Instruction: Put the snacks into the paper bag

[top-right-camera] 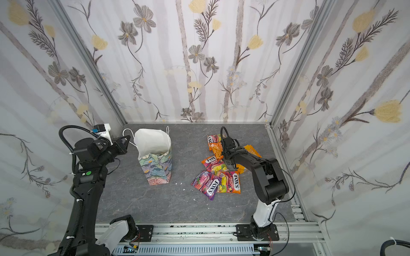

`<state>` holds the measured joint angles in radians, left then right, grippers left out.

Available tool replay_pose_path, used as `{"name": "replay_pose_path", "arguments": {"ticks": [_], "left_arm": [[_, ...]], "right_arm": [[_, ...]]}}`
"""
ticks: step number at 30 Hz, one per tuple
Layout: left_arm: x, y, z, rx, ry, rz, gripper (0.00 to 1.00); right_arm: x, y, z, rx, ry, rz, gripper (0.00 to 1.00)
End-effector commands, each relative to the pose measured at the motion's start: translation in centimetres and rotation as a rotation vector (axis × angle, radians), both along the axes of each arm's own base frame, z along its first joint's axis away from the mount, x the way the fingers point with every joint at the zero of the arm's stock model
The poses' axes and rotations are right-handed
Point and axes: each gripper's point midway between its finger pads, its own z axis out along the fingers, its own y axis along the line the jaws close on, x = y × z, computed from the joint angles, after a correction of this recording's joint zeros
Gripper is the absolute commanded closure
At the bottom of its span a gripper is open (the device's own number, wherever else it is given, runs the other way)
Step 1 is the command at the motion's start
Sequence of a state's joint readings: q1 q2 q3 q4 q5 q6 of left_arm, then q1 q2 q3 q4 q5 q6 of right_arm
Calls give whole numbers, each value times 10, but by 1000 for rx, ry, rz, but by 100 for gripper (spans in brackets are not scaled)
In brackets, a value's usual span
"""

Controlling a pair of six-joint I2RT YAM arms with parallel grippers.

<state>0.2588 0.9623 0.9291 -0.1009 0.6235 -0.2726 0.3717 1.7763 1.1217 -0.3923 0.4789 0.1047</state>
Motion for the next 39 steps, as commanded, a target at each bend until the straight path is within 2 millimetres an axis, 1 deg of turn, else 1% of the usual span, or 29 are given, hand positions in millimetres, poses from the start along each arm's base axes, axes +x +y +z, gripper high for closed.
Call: {"name": "replay_pose_path", "arguments": {"ticks": [1, 8, 12, 15, 16, 17, 18, 26, 30, 34, 39], "left_arm": [[1, 1, 6, 10, -25, 0, 100], [1, 1, 7, 10, -26, 0, 100], [1, 1, 7, 12, -27, 2, 100], [1, 1, 7, 12, -27, 0, 100], [1, 1, 7, 12, -27, 0, 100], [1, 1, 7, 12, -28, 1, 100], [1, 1, 6, 12, -25, 1, 100], [1, 0, 7, 11, -28, 0, 100], [1, 0, 8, 11, -28, -2, 100], [0, 0, 8, 11, -30, -2, 100], [0, 0, 8, 11, -29, -1, 100]], "right_arm": [[1, 5, 8, 56, -22, -10, 100], [6, 0, 29, 104, -86, -31, 100], [7, 2, 38, 211, -116, -32, 100], [9, 4, 51, 272, -154, -28, 100], [9, 4, 51, 285, -155, -27, 100], [10, 4, 66, 312, -188, -21, 100], [10, 4, 71, 327, -198, -19, 100], [10, -1, 92, 441, -251, -12, 100], [11, 5, 108, 498, -283, 13, 100], [13, 12, 130, 545, -325, 49, 100], [18, 30, 156, 619, -370, 146, 100]]}}
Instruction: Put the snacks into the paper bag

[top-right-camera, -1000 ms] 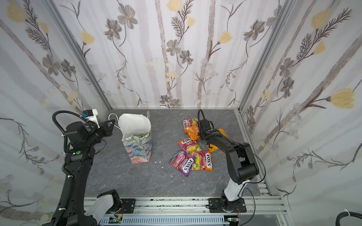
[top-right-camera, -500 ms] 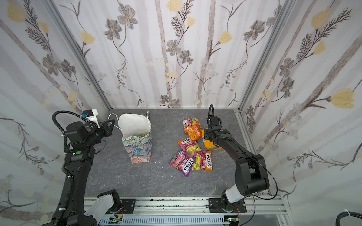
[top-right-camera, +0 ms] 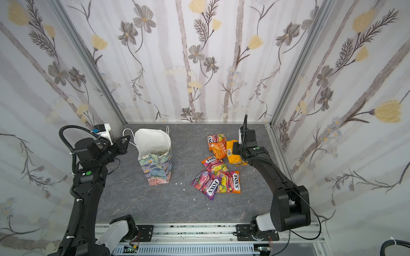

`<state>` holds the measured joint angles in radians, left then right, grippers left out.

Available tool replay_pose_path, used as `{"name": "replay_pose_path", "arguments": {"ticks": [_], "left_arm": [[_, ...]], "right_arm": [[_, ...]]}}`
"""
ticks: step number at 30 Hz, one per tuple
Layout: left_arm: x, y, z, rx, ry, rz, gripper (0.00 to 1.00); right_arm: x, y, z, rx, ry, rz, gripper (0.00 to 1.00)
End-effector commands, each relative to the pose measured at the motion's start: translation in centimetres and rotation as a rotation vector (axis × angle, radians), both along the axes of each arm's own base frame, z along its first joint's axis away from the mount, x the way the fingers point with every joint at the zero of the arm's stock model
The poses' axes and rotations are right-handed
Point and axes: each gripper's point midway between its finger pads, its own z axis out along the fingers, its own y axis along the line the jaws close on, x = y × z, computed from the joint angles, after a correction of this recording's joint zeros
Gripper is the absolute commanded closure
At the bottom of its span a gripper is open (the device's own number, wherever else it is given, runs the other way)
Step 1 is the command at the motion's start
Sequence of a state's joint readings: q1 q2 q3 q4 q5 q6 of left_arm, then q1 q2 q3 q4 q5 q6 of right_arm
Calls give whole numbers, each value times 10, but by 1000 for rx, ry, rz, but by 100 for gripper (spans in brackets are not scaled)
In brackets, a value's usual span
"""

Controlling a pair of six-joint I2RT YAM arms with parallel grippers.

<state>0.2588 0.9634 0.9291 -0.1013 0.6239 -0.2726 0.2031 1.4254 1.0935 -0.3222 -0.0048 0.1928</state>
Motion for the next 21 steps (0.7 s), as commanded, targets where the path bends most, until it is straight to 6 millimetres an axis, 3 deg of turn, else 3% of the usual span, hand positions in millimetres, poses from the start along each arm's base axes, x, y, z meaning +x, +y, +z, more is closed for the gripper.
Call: {"name": "replay_pose_path", "arguments": {"ticks": [1, 9, 21], "left_arm": [[0, 0, 8, 11, -31, -2, 100], [1, 0, 7, 12, -28, 0, 100], [0, 0, 8, 10, -30, -5, 100]], "right_arm": [[15, 22, 40, 91, -135, 86, 100], [19, 48, 83, 190, -212, 193, 100], [8, 94, 155, 313, -350, 380, 100]]}}
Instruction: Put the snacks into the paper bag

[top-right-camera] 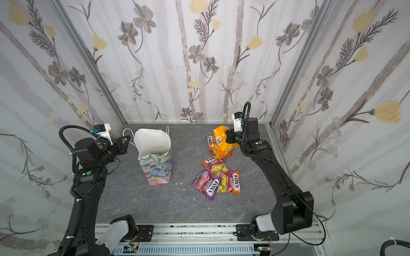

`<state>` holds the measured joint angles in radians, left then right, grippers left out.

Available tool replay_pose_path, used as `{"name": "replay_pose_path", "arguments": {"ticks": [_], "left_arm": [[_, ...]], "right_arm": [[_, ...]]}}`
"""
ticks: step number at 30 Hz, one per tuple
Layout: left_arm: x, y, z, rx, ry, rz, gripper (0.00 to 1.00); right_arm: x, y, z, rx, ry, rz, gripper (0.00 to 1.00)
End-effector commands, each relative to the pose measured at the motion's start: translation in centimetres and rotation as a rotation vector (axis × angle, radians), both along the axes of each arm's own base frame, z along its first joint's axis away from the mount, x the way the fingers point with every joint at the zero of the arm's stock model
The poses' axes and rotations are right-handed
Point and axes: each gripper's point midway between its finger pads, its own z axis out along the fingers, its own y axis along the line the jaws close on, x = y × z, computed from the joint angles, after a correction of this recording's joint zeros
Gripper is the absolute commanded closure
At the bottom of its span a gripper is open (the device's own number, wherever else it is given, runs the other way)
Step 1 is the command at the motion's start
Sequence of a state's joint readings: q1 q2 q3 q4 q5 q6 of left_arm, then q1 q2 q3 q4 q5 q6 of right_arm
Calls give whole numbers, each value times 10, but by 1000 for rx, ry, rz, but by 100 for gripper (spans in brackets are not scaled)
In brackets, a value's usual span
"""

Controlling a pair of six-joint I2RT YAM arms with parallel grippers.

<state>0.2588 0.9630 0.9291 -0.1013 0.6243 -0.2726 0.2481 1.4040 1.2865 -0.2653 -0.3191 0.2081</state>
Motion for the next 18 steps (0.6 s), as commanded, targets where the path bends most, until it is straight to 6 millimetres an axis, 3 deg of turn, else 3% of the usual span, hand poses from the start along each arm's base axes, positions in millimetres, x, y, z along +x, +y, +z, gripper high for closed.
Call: {"name": "replay_pose_path", "arguments": {"ticks": [1, 18], "left_arm": [[0, 0, 8, 11, -31, -5, 100], [0, -1, 8, 8, -32, -11, 100]], "right_arm": [[1, 23, 49, 86, -142, 94, 100], [-1, 100, 148, 217, -348, 294, 100]]}}
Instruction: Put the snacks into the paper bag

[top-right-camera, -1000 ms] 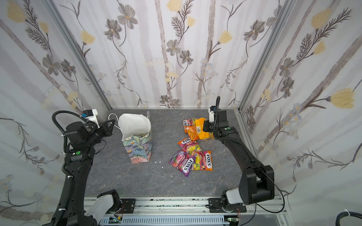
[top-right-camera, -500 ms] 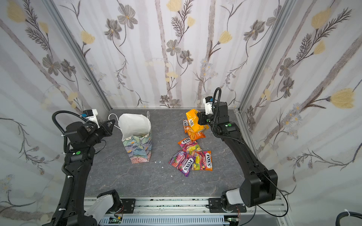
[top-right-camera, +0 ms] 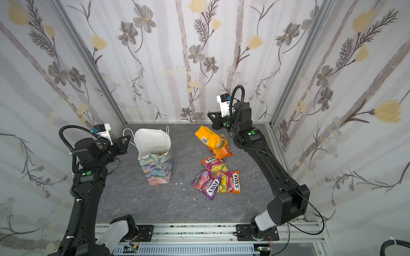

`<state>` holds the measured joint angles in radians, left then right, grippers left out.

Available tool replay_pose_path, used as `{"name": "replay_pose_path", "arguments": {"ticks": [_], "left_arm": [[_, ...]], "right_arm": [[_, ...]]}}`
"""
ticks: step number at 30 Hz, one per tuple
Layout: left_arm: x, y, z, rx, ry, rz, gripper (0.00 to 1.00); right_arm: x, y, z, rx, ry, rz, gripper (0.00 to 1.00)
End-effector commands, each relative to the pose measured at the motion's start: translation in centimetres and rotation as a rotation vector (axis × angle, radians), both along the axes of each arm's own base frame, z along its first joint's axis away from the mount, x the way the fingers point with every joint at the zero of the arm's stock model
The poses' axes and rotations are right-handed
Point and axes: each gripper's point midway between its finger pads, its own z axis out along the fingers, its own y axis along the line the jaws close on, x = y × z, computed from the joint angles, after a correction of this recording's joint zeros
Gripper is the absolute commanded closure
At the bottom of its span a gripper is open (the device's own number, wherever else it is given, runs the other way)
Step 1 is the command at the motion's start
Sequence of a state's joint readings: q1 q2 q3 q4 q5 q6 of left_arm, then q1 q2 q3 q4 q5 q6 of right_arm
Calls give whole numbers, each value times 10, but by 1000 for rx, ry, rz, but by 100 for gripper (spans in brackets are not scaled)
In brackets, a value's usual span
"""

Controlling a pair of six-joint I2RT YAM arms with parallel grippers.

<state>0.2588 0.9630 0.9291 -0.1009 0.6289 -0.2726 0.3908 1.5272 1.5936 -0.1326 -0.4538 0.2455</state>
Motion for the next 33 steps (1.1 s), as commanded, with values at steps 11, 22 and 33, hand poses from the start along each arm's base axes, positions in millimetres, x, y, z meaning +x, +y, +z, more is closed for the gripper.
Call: {"name": "replay_pose_path", "arguments": {"ticks": [11, 22, 33], "left_arm": [[-1, -1, 9, 8, -37, -9, 100], [0, -1, 8, 7, -31, -8, 100], [1, 1, 6, 13, -26, 3, 100]], "right_arm": [[25, 3, -58, -142, 111, -104, 64], [6, 15, -228, -292, 420, -26, 31], [46, 41, -285, -331, 471, 24, 23]]}}
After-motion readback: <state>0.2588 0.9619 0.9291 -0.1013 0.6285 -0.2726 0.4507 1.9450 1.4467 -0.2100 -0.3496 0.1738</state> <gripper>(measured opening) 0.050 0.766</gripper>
